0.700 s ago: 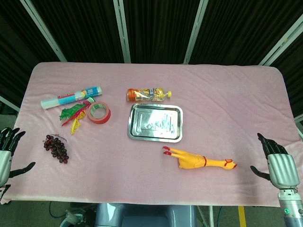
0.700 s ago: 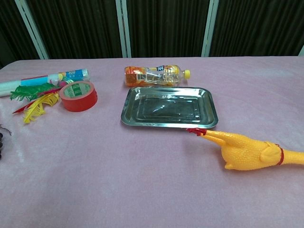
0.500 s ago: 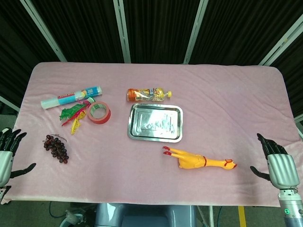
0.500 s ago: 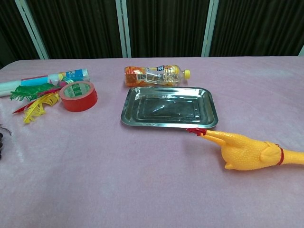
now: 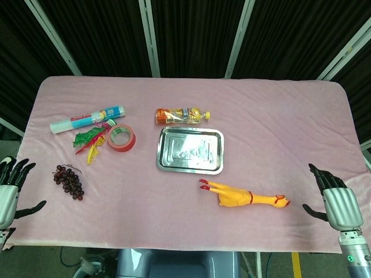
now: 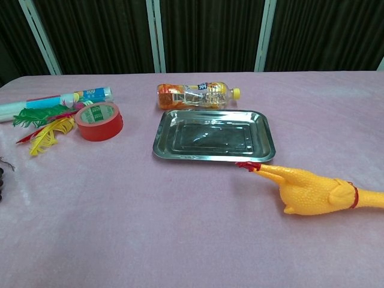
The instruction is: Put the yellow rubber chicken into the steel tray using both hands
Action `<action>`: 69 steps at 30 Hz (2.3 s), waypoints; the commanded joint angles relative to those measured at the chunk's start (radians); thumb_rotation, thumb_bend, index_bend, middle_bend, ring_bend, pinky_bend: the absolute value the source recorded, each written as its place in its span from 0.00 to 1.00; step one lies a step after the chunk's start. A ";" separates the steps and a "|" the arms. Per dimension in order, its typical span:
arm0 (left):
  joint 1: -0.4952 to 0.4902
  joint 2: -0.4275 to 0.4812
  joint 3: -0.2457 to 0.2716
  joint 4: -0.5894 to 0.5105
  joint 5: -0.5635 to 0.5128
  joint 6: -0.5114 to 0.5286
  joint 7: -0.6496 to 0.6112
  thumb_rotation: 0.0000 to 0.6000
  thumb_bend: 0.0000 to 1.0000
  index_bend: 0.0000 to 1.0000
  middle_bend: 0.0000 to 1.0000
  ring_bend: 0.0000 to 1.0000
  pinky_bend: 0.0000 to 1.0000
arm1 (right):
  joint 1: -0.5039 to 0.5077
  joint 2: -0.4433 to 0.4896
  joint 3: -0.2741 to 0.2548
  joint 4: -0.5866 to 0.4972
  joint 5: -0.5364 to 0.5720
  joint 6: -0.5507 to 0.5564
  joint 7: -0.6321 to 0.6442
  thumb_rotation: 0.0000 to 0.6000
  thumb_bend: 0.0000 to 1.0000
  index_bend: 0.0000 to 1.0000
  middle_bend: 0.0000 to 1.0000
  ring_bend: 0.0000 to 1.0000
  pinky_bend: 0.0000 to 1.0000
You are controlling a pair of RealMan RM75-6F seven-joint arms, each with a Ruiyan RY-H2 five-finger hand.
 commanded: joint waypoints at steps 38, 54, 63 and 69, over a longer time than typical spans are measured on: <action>-0.055 0.070 -0.040 -0.056 -0.022 -0.051 -0.008 1.00 0.00 0.15 0.09 0.03 0.00 | 0.252 -0.171 -0.074 0.116 -0.019 -0.414 0.028 1.00 0.17 0.24 0.24 0.23 0.32; -0.053 0.070 -0.033 -0.039 -0.046 -0.063 -0.023 1.00 0.00 0.15 0.09 0.03 0.00 | 0.278 -0.255 -0.073 0.224 -0.003 -0.417 0.075 1.00 0.28 0.36 0.32 0.33 0.43; -0.050 0.064 -0.028 -0.022 -0.058 -0.070 -0.036 1.00 0.00 0.15 0.09 0.03 0.00 | 0.290 -0.299 -0.080 0.286 0.000 -0.426 0.103 1.00 0.35 0.44 0.36 0.37 0.47; -0.049 0.059 -0.026 -0.007 -0.061 -0.072 -0.044 1.00 0.00 0.15 0.09 0.03 0.00 | 0.299 -0.324 -0.080 0.326 0.004 -0.429 0.137 1.00 0.48 0.55 0.43 0.45 0.54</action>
